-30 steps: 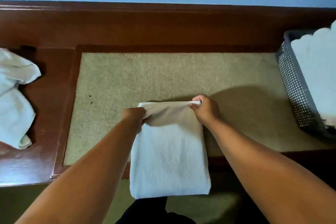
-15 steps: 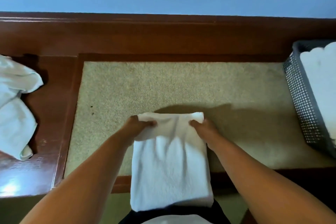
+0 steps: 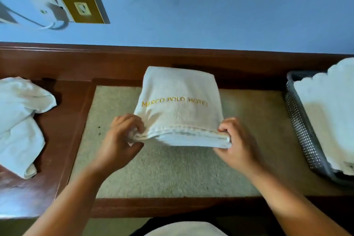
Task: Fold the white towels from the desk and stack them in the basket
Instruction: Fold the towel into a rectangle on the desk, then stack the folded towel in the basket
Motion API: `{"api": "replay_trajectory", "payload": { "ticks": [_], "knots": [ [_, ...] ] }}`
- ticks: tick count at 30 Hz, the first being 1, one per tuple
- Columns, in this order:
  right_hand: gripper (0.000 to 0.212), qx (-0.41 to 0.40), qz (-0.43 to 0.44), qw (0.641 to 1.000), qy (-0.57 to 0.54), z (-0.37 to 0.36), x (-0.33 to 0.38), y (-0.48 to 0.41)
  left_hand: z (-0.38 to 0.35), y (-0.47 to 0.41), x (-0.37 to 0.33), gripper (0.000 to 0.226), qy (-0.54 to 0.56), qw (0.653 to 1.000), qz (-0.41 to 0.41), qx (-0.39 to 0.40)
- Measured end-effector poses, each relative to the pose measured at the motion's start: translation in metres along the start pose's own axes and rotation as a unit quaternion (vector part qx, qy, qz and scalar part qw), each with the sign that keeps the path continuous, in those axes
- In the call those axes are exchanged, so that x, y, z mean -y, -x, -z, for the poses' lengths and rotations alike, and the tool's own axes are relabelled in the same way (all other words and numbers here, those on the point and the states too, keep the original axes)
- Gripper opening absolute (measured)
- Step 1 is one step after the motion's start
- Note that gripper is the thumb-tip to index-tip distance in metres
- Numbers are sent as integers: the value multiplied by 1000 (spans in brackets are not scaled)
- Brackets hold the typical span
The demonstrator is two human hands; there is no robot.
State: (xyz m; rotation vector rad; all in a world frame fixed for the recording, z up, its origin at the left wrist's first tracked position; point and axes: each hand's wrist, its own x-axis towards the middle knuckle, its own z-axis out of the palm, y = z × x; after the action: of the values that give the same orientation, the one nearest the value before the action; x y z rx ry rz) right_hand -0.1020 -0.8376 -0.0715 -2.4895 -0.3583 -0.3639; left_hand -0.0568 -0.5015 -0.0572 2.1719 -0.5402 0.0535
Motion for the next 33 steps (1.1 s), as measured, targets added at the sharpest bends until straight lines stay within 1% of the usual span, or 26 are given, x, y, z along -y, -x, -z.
{"api": "replay_trajectory", "payload": {
  "ticks": [1,2,3,4,5,6,7,8,9,10,11,12,14,16,18,19,21,23,24,25,26,28,29,30,31,33],
  "knots": [
    [49,23,-31,999,-3,-19,-8,24,-16,17,14,29,-37,999,12,27],
    [55,67,-68,995,1,-36,-13,47,-34,37,29,32,-91,992,48,79],
    [58,124,-115,985,14,-51,-17,69,-50,59,43,35,-147,972,113,147],
    [57,173,-166,970,31,-64,-23,92,-65,80,56,37,-181,944,186,206],
    [58,211,-247,946,6,-73,-24,108,-77,99,70,41,-174,922,261,228],
    [61,213,-352,910,-58,-80,-22,116,-85,114,80,45,-129,911,329,214],
    [66,183,-448,865,-130,-85,-23,117,-88,121,83,52,-56,899,396,179],
    [70,151,-526,817,-182,-91,-22,116,-92,123,84,63,18,879,454,141],
    [74,136,-574,779,-211,-94,-20,108,-97,121,86,77,87,857,496,112],
    [76,145,-593,761,-218,-95,-17,100,-102,114,83,88,141,838,520,92],
    [76,158,-593,759,-217,-96,-16,92,-107,103,77,92,176,822,535,84],
    [72,177,-590,758,-216,-97,-15,84,-112,92,74,87,200,810,547,72],
    [58,208,-591,742,-239,-100,-15,69,-116,66,66,61,223,786,573,63],
    [38,223,-592,727,-265,-100,-14,59,-114,47,61,48,242,779,572,87],
    [34,201,-609,707,-299,-89,-13,50,-106,30,49,46,282,767,567,99],
    [34,187,-614,700,-313,-78,-13,44,-101,23,41,41,305,766,559,88],
    [27,147,-615,695,-342,-45,-15,30,-89,8,12,29,351,769,529,72],
    [23,109,-607,691,-377,-2,-24,17,-82,-5,-19,22,383,769,509,56],
    [25,99,-597,694,-389,23,-28,12,-82,-11,-37,20,396,772,494,54],
    [27,93,-581,706,-394,48,-34,6,-82,-20,-57,19,409,776,477,55],
    [27,96,-570,710,-402,59,-31,-3,-74,-22,-69,19,419,778,466,51],
    [18,61,-546,727,-412,117,-47,-5,-94,-49,-118,21,438,785,434,67],
    [15,60,-541,731,-412,126,-43,-15,-88,-57,-130,21,447,789,417,59],
    [15,53,-530,740,-410,158,-50,-13,-100,-72,-160,19,459,798,386,63],
    [21,36,-506,749,-426,190,-59,-9,-114,-87,-189,17,468,807,356,61],
    [38,-18,-465,757,-460,244,-75,-6,-129,-116,-237,23,488,823,288,36]
  ]
}}
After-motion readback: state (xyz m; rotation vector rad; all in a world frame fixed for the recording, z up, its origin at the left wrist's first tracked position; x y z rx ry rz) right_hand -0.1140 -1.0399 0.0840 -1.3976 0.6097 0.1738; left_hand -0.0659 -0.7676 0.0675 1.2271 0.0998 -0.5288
